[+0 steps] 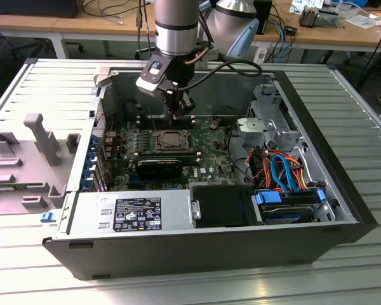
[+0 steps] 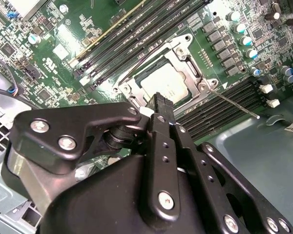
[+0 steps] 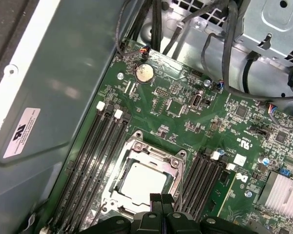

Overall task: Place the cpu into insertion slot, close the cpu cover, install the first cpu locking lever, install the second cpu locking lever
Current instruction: 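Install the first cpu locking lever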

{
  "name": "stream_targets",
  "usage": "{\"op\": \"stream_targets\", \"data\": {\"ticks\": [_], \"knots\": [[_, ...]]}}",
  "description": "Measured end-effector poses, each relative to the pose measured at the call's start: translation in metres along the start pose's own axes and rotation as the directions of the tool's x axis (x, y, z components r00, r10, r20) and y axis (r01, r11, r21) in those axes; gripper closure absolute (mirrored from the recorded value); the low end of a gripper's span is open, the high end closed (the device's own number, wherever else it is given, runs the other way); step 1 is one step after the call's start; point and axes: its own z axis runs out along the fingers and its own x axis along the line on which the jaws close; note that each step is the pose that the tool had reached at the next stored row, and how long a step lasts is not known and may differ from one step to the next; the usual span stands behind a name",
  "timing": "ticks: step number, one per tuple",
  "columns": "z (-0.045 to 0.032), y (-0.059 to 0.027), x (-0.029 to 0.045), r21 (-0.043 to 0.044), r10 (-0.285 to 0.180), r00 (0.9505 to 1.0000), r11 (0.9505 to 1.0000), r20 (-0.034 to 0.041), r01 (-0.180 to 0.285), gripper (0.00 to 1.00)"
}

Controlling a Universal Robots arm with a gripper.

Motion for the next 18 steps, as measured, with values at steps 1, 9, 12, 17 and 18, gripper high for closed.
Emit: {"op": "stream_targets", "data": {"ticks": [1, 9, 12, 17, 18], "knots": [[0.0000, 0.0000, 0.0000, -0.0003, -0.003, 1.0000, 1.0000, 0.0001, 0.003, 0.89], [0.0000, 0.0000, 0.0000, -0.0027, -0.035, 0.9994, 0.9994, 0.0010, 0.035, 0.89], [0.0000, 0.0000, 0.0000, -0.0036, -0.047, 0.9989, 0.9989, 0.0014, 0.047, 0.89], [0.0000, 0.0000, 0.0000, -0.0047, -0.063, 0.9980, 0.9980, 0.0019, 0.063, 0.89], [0.0000, 0.0000, 0.0000, -0.0049, -0.065, 0.9979, 0.9979, 0.0019, 0.065, 0.89]]}}
